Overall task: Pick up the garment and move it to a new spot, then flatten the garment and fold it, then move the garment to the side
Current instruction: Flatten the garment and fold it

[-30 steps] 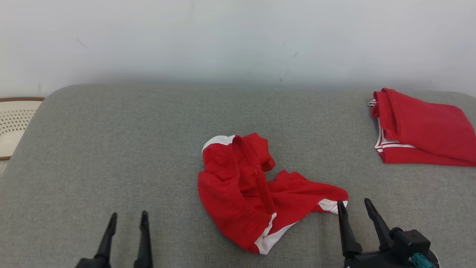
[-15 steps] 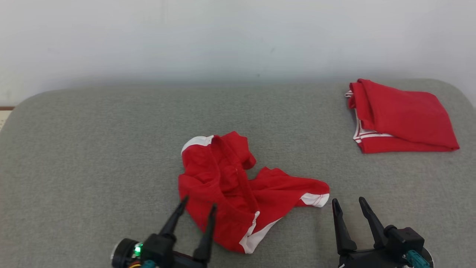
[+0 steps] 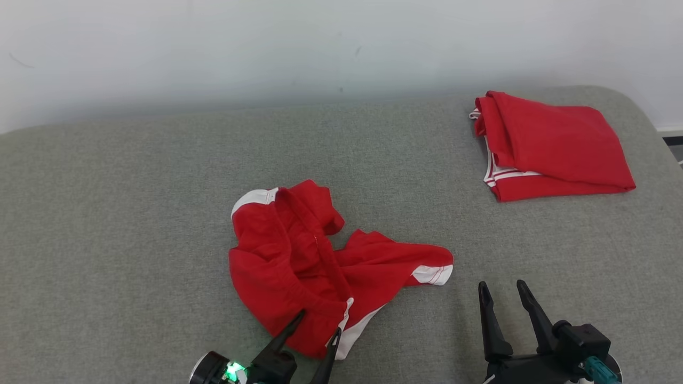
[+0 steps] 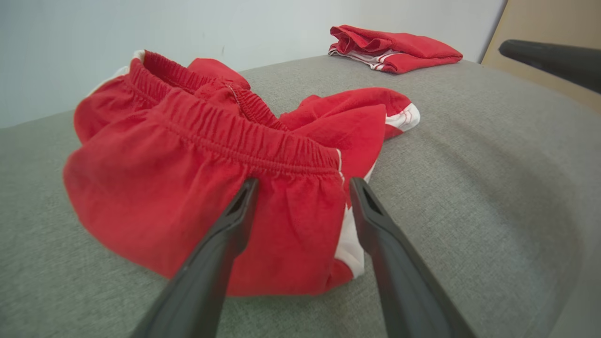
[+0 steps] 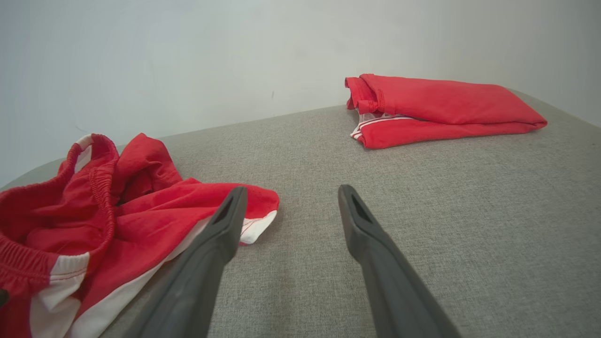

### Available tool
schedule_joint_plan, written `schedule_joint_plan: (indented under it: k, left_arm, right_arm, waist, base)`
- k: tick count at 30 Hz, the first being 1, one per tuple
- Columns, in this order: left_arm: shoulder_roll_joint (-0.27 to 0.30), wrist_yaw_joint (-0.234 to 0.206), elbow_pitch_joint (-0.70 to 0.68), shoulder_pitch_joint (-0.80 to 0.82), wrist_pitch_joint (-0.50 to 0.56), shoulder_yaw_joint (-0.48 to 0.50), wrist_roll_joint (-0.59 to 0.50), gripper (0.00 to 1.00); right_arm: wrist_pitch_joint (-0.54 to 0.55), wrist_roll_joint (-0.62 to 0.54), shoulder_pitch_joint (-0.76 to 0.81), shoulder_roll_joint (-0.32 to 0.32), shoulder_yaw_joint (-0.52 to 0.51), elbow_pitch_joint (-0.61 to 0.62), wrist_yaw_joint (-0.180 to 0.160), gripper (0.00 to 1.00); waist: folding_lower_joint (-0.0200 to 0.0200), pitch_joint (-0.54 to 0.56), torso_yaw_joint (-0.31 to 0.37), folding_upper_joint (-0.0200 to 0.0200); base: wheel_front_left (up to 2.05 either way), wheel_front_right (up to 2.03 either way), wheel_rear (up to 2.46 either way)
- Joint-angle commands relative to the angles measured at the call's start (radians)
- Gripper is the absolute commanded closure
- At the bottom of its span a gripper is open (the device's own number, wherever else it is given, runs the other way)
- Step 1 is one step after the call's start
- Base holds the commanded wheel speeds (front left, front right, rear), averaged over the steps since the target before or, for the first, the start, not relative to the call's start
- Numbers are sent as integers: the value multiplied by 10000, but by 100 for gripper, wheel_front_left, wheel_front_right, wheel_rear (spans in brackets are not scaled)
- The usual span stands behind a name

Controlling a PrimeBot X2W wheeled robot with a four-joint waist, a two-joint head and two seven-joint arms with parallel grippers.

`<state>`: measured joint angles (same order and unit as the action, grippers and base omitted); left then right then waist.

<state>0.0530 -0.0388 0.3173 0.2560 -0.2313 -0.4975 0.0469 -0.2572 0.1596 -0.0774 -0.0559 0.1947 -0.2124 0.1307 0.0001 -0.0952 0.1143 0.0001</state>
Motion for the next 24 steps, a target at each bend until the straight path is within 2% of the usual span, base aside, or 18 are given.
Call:
schedule_joint_plan:
  k: [1, 6, 8, 9, 11, 15, 21, 24]
  left_arm:
    - [35, -78, 75, 156, -62, -30, -163, 0]
    - [157, -659, 934, 528, -205, -173, -771, 0]
    - [134, -810, 1281, 543, -251, -120, -650, 0]
    - [121, -859, 1408, 620, -277, -82, -587, 24]
    - [87, -909, 1568, 715, -316, -41, -450, 100]
    - [31, -942, 1174, 725, -364, 121, 126, 100]
    - [1, -826, -841, -100, -341, 765, 1459, 100]
    - [-13, -798, -1363, -588, -341, 1066, 1823, 100]
  right_arm:
    - [-79, 74, -126, 18, -3, -14, 1, 0]
    - [-77, 60, -146, 33, 21, -60, 1, 0]
    - [-75, 61, -193, 33, 29, -81, 1, 0]
    - [-77, 52, -199, 34, 32, -85, 1, 0]
    - [-81, 41, -191, 37, 6, -78, 1, 0]
    - [-84, 7, -133, 40, -135, -19, 1, 0]
    - [-85, 11, 17, 46, -123, -37, 1, 0]
    - [-77, -15, 70, 47, -165, -38, 1, 0]
  waist:
    - [-1, -54, 49, -1]
    - [-1, -131, 153, -1]
    - [-1, -133, 203, -1]
    - [-1, -134, 222, -1]
    - [-1, -148, 241, -1]
    - [-1, -179, 110, -1]
    - [-1, -107, -486, -1]
    - [-1, -43, -841, -1]
  base:
    - [0, 0, 0]
    - [0, 0, 0]
    - [0, 0, 0]
    - [0, 0, 0]
    - [0, 0, 0]
    - [0, 0, 0]
    - [0, 0, 0]
    - [0, 0, 0]
